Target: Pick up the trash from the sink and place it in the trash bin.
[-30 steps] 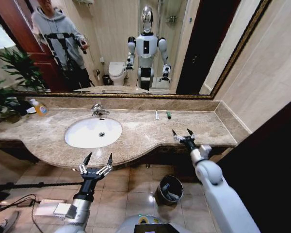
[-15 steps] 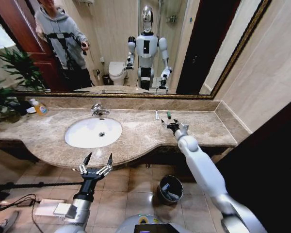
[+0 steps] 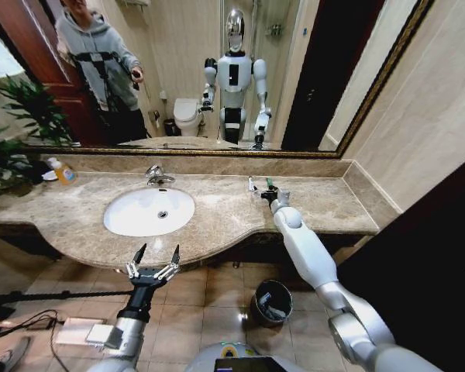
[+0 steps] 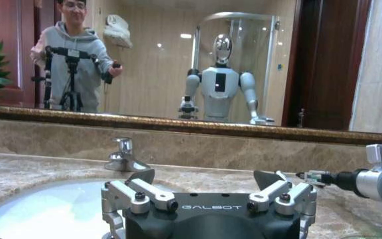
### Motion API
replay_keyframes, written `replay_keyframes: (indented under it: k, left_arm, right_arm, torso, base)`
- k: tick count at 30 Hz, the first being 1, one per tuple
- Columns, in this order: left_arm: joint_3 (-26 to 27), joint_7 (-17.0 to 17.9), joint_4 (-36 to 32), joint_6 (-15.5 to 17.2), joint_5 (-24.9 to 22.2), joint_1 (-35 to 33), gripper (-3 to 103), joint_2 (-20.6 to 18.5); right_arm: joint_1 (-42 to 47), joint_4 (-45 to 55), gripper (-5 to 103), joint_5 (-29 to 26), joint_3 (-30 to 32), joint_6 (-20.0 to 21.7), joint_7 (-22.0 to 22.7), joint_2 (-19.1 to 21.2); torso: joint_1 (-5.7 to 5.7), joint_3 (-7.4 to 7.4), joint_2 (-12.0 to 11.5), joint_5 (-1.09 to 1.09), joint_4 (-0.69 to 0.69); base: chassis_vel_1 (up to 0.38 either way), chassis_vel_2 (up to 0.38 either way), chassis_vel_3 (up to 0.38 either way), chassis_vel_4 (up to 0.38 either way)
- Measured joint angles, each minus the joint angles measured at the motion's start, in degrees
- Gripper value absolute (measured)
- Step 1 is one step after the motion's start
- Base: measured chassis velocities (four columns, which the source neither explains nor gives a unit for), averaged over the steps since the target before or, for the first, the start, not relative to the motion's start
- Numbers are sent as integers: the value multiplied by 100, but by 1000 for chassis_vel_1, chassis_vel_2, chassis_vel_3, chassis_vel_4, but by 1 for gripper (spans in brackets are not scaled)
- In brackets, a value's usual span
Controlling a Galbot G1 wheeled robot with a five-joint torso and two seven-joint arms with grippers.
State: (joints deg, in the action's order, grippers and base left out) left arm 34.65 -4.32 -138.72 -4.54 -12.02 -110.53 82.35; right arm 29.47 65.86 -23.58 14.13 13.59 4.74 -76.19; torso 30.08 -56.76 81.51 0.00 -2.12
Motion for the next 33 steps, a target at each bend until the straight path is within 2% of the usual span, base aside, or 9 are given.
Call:
replay_keyframes:
  k: [8,22,24,26,27,29,31,32,33]
  left_arm:
    - [0,0,0,0,0,0,100,0]
    - [0,0,0,0,0,0,100,0]
    - [0,0,0,0,0,0,100,0]
    - [0,0,0,0,0,0,100,0]
    - [0,0,0,0,0,0,100,0]
    - [0,0,0,0,0,0,100,0]
    - [0,0,0,0,0,0,100,0]
    - [0,0,0,0,0,0,100,0]
    - [0,0,0,0,0,0,100,0]
  right_arm:
    - [77,-131,100,92,352,-70,5,187]
    - [-461,-1071,102,139,283,-274,-211,-131]
    - [-601,-1325,98,252,289,-410,-251,-196]
    - [-665,-1467,88,322,296,-476,-277,-226]
    - [-665,-1467,88,322,296,-476,-277,-226]
    - [-682,-1528,77,341,299,-492,-297,-238]
    - [-682,-1529,77,341,298,-492,-301,-237]
    - [-680,-1535,71,342,298,-492,-317,-235]
    - [-662,-1539,55,344,292,-493,-329,-228]
  torso:
    - [-1,1,1,0,5]
    - [-1,0,1,-1,1]
    - [0,0,1,-1,1]
    - [0,0,1,-1,1]
    - [0,0,1,-1,1]
    - [0,0,1,0,1]
    - [0,0,1,0,1]
    - [-1,0,1,-1,2]
    - [-1,1,1,-2,2]
  base:
    - [0,0,0,0]
    - [0,0,0,0]
    - [0,0,0,0]
    - [0,0,0,0]
    - [0,0,0,0]
    - [0,0,0,0]
    - [0,0,0,0]
    - [0,0,0,0]
    - [0,0,0,0]
